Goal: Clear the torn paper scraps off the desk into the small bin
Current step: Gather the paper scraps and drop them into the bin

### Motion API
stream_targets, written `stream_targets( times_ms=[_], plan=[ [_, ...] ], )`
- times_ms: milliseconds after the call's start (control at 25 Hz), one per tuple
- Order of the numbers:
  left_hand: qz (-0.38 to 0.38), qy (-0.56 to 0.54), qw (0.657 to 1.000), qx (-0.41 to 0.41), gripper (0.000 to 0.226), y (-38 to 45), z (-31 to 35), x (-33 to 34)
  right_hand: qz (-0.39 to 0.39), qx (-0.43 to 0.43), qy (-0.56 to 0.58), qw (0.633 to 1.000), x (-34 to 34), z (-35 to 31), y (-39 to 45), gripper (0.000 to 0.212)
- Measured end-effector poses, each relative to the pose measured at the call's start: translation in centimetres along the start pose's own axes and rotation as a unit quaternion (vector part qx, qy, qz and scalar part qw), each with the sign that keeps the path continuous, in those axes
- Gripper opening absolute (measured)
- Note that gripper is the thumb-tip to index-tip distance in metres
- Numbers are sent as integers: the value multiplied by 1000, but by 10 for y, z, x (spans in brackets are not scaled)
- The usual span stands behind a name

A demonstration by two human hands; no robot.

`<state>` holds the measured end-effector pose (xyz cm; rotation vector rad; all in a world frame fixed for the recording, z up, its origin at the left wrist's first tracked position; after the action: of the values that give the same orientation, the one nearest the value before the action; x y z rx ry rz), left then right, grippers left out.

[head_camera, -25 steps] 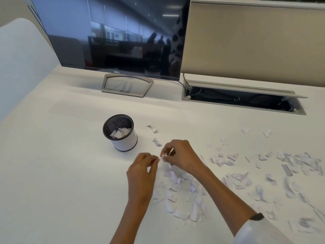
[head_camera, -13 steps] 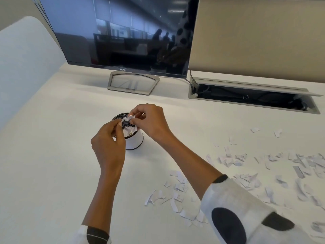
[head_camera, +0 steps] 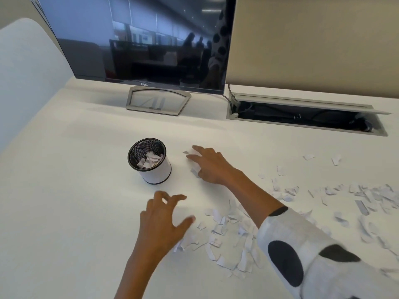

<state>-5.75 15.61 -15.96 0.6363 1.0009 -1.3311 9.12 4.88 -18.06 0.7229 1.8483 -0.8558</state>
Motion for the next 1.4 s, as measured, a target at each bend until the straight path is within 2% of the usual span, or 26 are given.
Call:
stream_targets(
  times_ms=[80, 160, 320, 480, 560, 720, 800, 880, 1040, 1120, 1200, 1280, 1400],
  plan=[
    [-87, 47, 995, -22, 68, -10, -3, 18, -11, -27, -50, 998, 7, -3, -1, 54],
    [-117, 30, 992, -31, 68, -21, -2, 31, -19, -49, -66, 996, 9, -9, -3, 55],
    [-73, -59, 994, -51, 31, -27, -3, 40, 36, -66, -73, 995, 15, -15, -23, 40],
    [-33, -63, 996, -47, 21, -23, -4, 37, 95, -45, -46, 993, 19, -12, -36, 34],
    [9, -61, 997, -40, 19, -19, 0, 23, 105, -21, -19, 994, 21, -7, -39, 28],
    [166, -177, 970, -7, 21, 2, 6, -35, 127, 29, 64, 989, 22, 4, -46, 23],
    [246, -177, 953, 16, 20, 14, 8, -65, 138, 43, 91, 985, 25, 7, -51, 23],
    [292, -157, 943, 18, 22, 30, 7, -86, 142, 52, 106, 983, 28, 8, -54, 24],
    [268, -82, 960, -15, 43, 67, -7, -92, 144, 53, 113, 982, 33, 10, -60, 25],
    [271, -68, 960, -4, 49, 72, -13, -87, 153, 52, 124, 979, 35, 11, -64, 25],
    [292, -107, 950, 3, 61, 68, -22, -78, 164, 52, 136, 976, 36, 13, -67, 26],
    [287, -164, 944, -21, 86, 65, -31, -64, 174, 67, 173, 967, 36, 16, -70, 26],
    [252, -234, 938, -51, 117, 68, -40, -44, 190, 138, 287, 929, 32, 25, -76, 23]
  ],
)
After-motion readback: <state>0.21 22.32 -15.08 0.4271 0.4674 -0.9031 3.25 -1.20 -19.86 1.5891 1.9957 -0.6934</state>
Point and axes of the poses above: each hand's wrist, its own y-axis towards the middle knuckle, its own x-axis out of the palm, z = x × y, the point moved 5 cm from there along y, towards the middle knuckle, and after that the axes turned 4 degrees about z, right-handed, at the moved point
